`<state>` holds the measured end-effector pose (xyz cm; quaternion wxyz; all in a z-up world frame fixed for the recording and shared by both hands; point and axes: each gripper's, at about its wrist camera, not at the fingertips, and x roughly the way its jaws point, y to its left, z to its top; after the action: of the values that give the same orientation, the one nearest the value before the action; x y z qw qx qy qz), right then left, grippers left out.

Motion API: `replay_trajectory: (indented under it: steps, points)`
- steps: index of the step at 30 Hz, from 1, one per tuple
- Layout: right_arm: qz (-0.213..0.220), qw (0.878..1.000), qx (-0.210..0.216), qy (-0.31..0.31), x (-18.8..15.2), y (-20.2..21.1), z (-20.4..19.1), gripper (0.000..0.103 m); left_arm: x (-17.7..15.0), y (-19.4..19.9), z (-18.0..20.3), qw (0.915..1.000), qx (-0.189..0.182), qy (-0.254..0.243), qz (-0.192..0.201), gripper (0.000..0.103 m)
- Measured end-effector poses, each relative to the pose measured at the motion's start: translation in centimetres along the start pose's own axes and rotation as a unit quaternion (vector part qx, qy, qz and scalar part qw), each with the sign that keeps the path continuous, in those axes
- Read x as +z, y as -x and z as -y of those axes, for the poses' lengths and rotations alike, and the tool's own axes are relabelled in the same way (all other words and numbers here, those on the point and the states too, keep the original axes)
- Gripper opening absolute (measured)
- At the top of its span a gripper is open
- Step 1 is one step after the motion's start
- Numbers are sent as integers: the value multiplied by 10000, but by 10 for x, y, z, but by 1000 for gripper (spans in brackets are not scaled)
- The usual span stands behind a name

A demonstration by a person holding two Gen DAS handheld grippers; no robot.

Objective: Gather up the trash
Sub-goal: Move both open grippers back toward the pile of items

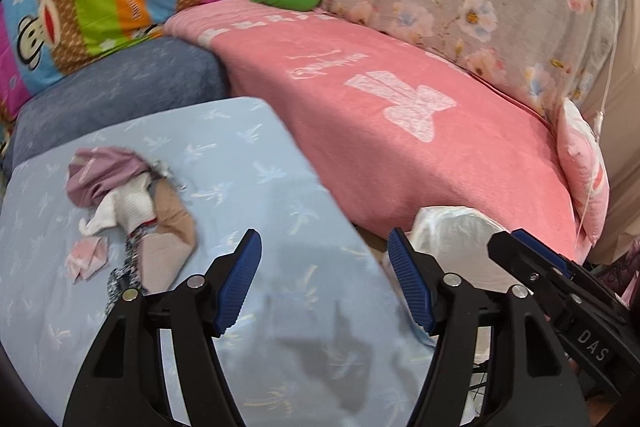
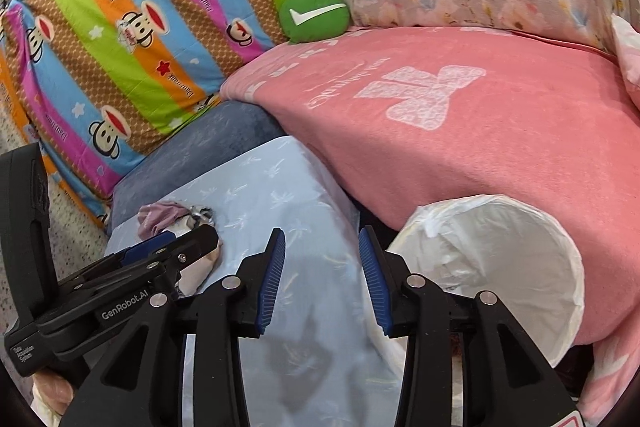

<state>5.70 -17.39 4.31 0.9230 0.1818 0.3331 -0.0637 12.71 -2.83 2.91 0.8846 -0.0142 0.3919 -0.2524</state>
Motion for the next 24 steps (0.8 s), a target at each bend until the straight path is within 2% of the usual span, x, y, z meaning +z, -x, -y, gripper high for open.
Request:
replay_trajectory:
  steps: [4,9,16,24]
  points:
    - [-93,9999,82,116,-5,-12,-21,46,-7,2,-32,9995,241,215,-4,67]
    - [-275,9990,215,281,-13,-33,-51,50,-17,2,-77,9963,583,622,-65,78]
    - [-654,9956,384,557,-33,-73,-97,52,-33,1,-140,9880,977,1172,-232,84]
    - [-1075,9897,566,754,-53,-123,-140,52,-48,3,-199,9789,1287,1547,-349,84]
